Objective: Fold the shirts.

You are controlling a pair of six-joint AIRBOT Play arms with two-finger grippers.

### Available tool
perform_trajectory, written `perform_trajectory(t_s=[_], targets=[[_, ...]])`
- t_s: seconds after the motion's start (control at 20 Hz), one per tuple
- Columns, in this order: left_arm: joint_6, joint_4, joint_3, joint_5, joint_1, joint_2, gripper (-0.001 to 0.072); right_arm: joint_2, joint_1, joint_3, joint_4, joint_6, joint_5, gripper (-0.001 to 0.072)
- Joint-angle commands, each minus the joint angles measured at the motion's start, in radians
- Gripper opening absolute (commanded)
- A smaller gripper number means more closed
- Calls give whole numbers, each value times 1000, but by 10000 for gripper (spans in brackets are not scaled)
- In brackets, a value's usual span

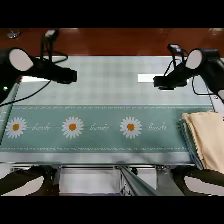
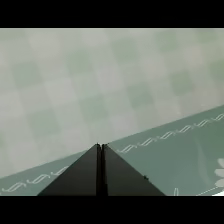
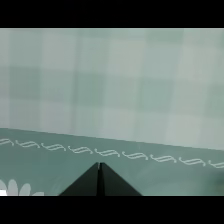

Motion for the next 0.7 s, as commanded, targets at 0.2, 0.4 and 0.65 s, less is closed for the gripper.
perform_trajectory(t_s=[0.2, 0.4, 0.65], targets=[[-19, 30, -66, -75, 45, -48, 24, -45, 26, -29, -70, 122, -47, 27], [-19, 27, -66, -76, 45, -49, 24, -45, 26, -29, -70, 122, -48, 27], [-19, 27, -66, -76, 45, -49, 23, -45, 26, -29, -70, 122, -48, 27]])
